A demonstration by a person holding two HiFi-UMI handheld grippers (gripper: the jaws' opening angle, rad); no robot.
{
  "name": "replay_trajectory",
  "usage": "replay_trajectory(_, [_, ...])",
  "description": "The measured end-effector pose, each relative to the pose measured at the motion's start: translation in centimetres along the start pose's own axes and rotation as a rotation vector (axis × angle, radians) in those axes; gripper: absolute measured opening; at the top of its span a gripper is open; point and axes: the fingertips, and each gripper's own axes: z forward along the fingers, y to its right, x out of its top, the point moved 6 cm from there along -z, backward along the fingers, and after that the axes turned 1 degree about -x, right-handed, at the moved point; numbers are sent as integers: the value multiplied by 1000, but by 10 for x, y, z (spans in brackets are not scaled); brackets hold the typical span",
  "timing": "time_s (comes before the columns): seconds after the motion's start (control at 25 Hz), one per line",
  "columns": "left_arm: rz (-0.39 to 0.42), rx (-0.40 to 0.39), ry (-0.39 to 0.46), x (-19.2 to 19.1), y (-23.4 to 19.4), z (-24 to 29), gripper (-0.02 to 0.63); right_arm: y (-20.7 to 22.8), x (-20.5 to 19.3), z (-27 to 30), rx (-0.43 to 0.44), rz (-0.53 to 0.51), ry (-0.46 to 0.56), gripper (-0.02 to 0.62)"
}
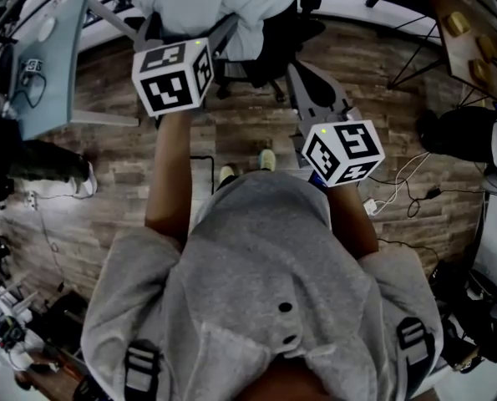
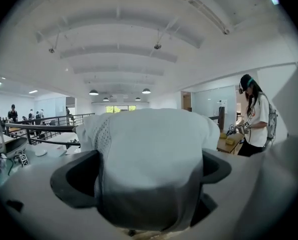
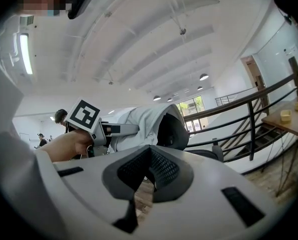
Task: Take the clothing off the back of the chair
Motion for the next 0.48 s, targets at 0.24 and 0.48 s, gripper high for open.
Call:
replay_trajectory(0.24, [-34, -33, 15, -2, 3, 2, 510, 0, 3, 5, 32, -22, -4, 12])
replay_trajectory(0.48, [-30, -31, 1, -8, 4, -25, 219, -4, 2, 11, 65, -15, -13, 12])
